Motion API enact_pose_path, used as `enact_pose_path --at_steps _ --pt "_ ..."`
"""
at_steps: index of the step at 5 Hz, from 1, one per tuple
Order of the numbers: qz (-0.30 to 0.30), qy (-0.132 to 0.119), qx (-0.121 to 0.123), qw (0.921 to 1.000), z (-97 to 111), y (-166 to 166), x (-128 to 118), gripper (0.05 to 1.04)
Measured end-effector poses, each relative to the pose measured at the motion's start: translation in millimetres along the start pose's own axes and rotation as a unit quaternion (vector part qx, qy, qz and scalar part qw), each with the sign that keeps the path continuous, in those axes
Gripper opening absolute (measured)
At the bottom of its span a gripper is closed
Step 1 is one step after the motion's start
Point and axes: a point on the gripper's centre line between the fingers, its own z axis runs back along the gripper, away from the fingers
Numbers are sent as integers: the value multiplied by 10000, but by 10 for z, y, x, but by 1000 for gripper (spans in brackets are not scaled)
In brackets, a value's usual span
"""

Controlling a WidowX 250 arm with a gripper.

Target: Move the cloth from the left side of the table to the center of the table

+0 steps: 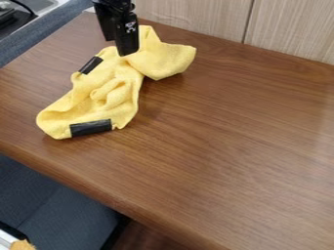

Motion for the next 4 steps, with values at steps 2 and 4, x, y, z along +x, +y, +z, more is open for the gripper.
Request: enact_pose_path --at_steps 2,4 --pt "173 262 -268 9991 -261 38 -34 999" --pt "475 553 -333 9968 -549 187 -153 1000"
